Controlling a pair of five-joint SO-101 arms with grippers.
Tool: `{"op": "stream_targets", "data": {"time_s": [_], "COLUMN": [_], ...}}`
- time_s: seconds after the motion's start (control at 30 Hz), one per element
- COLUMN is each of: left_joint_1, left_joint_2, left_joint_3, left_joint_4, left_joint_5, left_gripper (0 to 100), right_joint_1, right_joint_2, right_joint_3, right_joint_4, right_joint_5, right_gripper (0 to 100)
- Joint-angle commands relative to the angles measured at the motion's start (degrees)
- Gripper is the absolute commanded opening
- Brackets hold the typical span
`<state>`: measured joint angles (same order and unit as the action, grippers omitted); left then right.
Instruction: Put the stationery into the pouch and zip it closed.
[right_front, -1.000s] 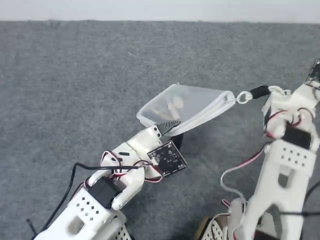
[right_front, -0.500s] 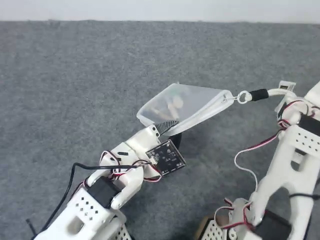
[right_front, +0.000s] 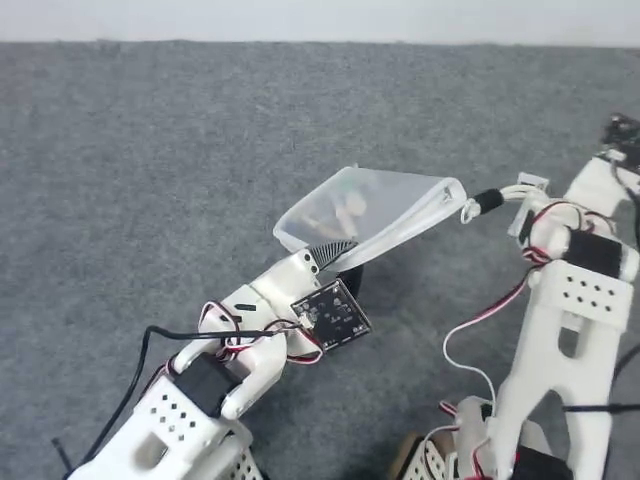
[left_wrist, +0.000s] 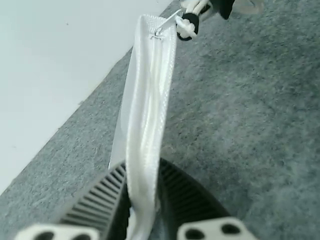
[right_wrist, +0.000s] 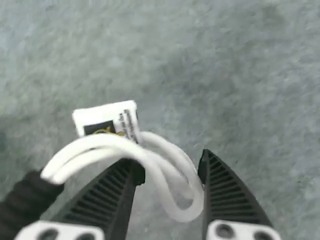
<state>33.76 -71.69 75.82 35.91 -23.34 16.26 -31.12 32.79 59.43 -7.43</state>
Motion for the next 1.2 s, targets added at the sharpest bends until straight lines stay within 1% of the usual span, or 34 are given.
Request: {"op": "stream_targets", "data": {"time_s": [0.0,0.1,0.17,0.23,0.3,0.47,0.53,0.6,0.73,0.83,0.97,1.17], "left_joint_1": [-0.7,-0.79,-0.79,-0.88,-0.88,-0.97,-0.97,-0.97,-3.87,-5.98,-6.42,-6.51], "left_joint_2": [-0.62,-0.62,-0.62,-0.62,-0.62,-0.62,-0.62,-0.62,-0.62,-0.62,-0.62,-1.58], "left_joint_3": [-0.04,-0.04,-0.04,-0.22,-0.4,-0.48,-0.48,-0.92,-5.49,-7.69,-8.13,-8.31], "left_joint_4": [-0.18,-0.18,-0.18,-0.18,-0.18,-0.18,-0.18,0.18,6.33,8.62,8.88,8.97], "left_joint_5": [1.23,1.41,2.2,4.92,6.77,7.91,8.35,11.34,19.16,23.03,23.12,23.12], "left_gripper": [1,6,9,11,12,14,14,15,26,30,30,30], "right_joint_1": [-3.47,-6.29,-7.87,-9.71,-11.47,-15.96,-17.63,-19.38,-21.32,-21.58,-21.58,-21.58], "right_joint_2": [-3.47,-4.18,-5.58,-7.52,-9.54,-12.26,-13.32,-14.37,-16.75,-18.59,-21.49,-27.21], "right_joint_3": [-3.6,-3.52,-3.43,-3.43,-3.34,-3.16,-1.49,-0.44,0.53,2.11,4.75,6.86], "right_joint_4": [3.56,5.23,7.08,9.71,12.0,15.25,14.73,14.64,14.73,13.93,11.82,11.82], "right_joint_5": [1.76,2.64,2.73,2.81,2.9,2.9,2.9,2.9,2.9,2.9,2.9,2.99], "right_gripper": [17.0,18.0,22.1,26.7,29.1,29.2,28.7,27.6,26.7,26.7,26.6,26.6]}}
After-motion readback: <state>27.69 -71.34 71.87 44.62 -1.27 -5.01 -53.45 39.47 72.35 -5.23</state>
